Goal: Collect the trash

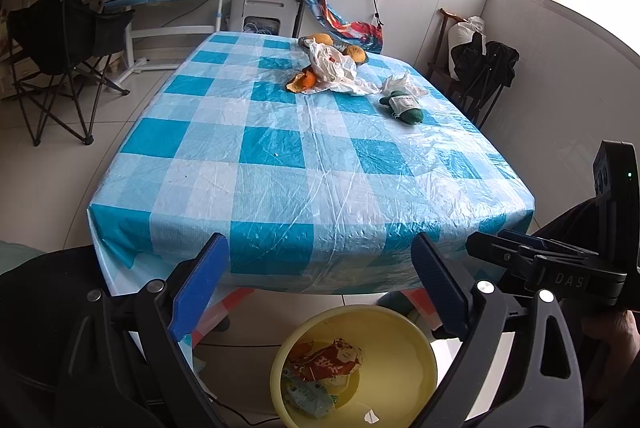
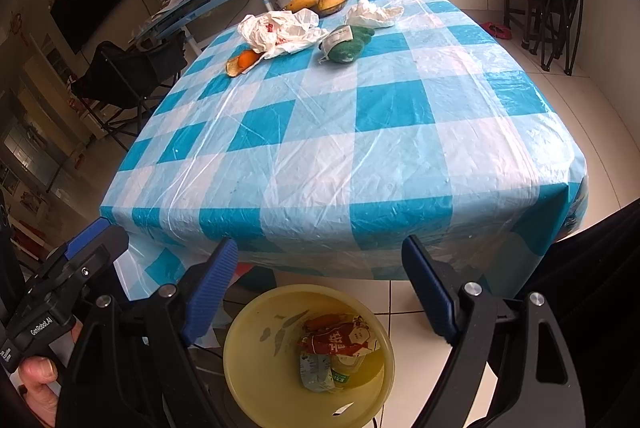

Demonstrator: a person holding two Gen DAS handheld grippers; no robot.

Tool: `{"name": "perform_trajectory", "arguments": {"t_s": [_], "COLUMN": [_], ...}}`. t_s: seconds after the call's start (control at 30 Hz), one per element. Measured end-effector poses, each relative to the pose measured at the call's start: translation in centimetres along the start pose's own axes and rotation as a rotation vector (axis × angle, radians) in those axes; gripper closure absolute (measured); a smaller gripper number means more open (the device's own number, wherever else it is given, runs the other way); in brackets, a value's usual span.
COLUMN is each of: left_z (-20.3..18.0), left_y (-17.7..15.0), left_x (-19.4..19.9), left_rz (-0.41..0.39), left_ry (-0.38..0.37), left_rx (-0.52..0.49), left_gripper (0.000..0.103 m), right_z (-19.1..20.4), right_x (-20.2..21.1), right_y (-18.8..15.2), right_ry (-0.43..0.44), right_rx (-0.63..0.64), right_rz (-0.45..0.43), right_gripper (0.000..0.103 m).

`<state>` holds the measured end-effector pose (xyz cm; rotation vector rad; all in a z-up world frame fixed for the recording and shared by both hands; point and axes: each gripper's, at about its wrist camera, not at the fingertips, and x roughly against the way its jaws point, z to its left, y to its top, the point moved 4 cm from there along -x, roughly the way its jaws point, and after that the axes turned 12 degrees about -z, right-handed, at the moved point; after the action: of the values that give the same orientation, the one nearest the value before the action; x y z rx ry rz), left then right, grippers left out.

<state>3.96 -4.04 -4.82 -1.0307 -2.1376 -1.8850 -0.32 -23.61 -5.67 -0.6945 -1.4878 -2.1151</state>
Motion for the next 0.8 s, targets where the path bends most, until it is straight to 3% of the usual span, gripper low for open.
{"name": "perform_trajectory", "arguments": {"t_s": [0.8], "left_z": [-0.06], "left_y": [-0.02], "left_x": [-0.04], "left_rz": [0.000], "left_ry": [0.001], "left_rx": [-0.001], "left_gripper": [0.012], "right_z": [0.22], "right_x": [-0.14], "right_y": [-0.06], "right_ry": [-0.004], "right_rx": [0.020], "right_rz": [0.002], "right_gripper": [0.022]}}
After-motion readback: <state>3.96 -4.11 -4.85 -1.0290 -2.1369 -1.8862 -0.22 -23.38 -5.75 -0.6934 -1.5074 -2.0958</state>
